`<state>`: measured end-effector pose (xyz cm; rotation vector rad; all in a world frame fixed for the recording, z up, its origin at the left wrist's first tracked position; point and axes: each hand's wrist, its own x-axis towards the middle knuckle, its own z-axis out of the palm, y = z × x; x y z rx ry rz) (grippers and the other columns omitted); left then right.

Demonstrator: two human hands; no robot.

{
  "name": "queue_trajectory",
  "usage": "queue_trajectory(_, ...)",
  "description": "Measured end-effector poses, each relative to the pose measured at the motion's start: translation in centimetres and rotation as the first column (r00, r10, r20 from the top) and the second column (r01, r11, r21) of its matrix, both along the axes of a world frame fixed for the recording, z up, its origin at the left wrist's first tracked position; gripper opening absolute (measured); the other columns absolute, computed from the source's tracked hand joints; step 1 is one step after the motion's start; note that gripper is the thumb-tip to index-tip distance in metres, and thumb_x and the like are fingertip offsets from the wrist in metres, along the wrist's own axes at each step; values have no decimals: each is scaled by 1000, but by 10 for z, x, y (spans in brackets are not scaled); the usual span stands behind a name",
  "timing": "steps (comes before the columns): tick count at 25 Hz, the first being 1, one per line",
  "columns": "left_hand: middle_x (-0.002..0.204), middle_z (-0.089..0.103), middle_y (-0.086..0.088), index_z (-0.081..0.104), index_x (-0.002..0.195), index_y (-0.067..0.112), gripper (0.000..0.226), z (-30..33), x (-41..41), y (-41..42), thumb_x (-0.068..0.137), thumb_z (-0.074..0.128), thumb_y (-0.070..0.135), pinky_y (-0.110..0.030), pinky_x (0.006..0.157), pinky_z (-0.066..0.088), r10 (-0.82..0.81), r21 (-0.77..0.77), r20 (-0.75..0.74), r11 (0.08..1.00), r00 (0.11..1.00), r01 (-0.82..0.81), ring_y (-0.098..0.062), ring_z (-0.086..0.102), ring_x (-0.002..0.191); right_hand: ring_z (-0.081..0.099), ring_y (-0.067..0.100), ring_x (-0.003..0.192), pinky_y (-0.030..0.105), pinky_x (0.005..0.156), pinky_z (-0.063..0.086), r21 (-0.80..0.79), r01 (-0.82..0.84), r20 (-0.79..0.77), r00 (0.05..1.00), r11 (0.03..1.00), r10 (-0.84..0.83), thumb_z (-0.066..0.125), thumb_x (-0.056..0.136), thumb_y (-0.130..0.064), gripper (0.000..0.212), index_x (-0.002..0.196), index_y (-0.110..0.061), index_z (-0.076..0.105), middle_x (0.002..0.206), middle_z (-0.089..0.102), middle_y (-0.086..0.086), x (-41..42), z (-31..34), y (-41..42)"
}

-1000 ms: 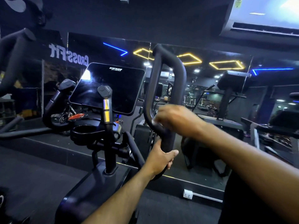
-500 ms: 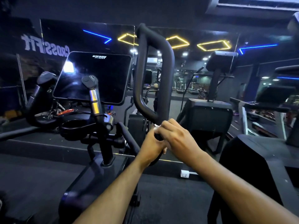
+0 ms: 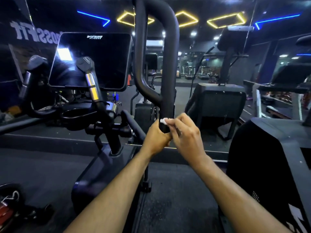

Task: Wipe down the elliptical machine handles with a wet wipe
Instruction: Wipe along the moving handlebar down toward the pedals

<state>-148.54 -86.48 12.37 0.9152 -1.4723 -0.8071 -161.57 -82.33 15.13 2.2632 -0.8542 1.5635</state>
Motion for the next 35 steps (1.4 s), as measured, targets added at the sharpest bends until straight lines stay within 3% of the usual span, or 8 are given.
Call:
queue_trajectory(2,76,68,-4,62,98,19,24,-1,-2,2,80,77,21,-33,54,51,68,-7,15,998,998,-68,-15,62,61,60,18,79,33,72,55,61,-86,-36,995,994,89,70,91,0,15,106,-1,73,90,59,6,-15,-2,0)
queue_trajectory(8,59,56,3,56,94,17,25,-5,-10,1,72,68,13,-27,44,40,149,5,-51,989,988,-149,-18,45,40,54,8,74,16,69,45,-2,-118,244,963,993,115,71,92,-2,9,101,-2,75,85,59,4,-12,31,-29)
queue_trajectory(12,56,60,6,59,94,14,20,2,-13,10,82,71,3,-25,45,43,214,-12,-7,977,977,-214,-9,50,46,57,2,78,9,77,43,98,-295,156,948,950,279,73,90,-1,10,100,-2,76,86,60,2,-26,-5,-25)
queue_trajectory(20,57,49,-5,61,117,15,42,4,-17,15,77,60,1,-25,44,38,239,70,-41,969,970,-236,-20,41,40,61,12,81,34,71,54,-93,-325,374,864,941,336,67,96,-8,13,105,-6,75,93,63,5,-15,87,-85)
queue_trajectory(26,56,49,-6,55,85,14,15,9,-19,15,77,61,3,-28,48,38,329,95,14,940,944,-329,-20,45,44,57,16,73,36,67,54,-2,-440,164,886,898,434,67,94,-2,11,104,-3,73,88,55,5,-26,7,-59)
queue_trajectory(30,57,53,-7,56,77,16,15,7,-19,18,81,62,3,-27,48,41,348,83,59,933,936,-352,-18,48,47,57,21,73,41,61,54,61,-446,23,895,893,445,60,97,-13,15,102,-7,73,89,55,4,-35,18,-49)
queue_trajectory(33,54,53,0,50,80,12,19,11,-25,21,84,65,2,-25,45,40,370,120,28,921,929,-370,-13,47,43,55,24,79,36,48,50,-112,-342,-237,921,933,309,69,84,-1,11,92,-7,68,92,56,7,-26,73,-46)
queue_trajectory(35,58,59,7,52,83,17,26,15,-27,32,88,67,-3,-21,47,44,381,166,50,908,923,-384,-5,53,48,57,26,86,31,47,42,-130,-266,-505,847,955,167,68,78,7,19,88,-8,64,97,56,9,-17,96,-32)
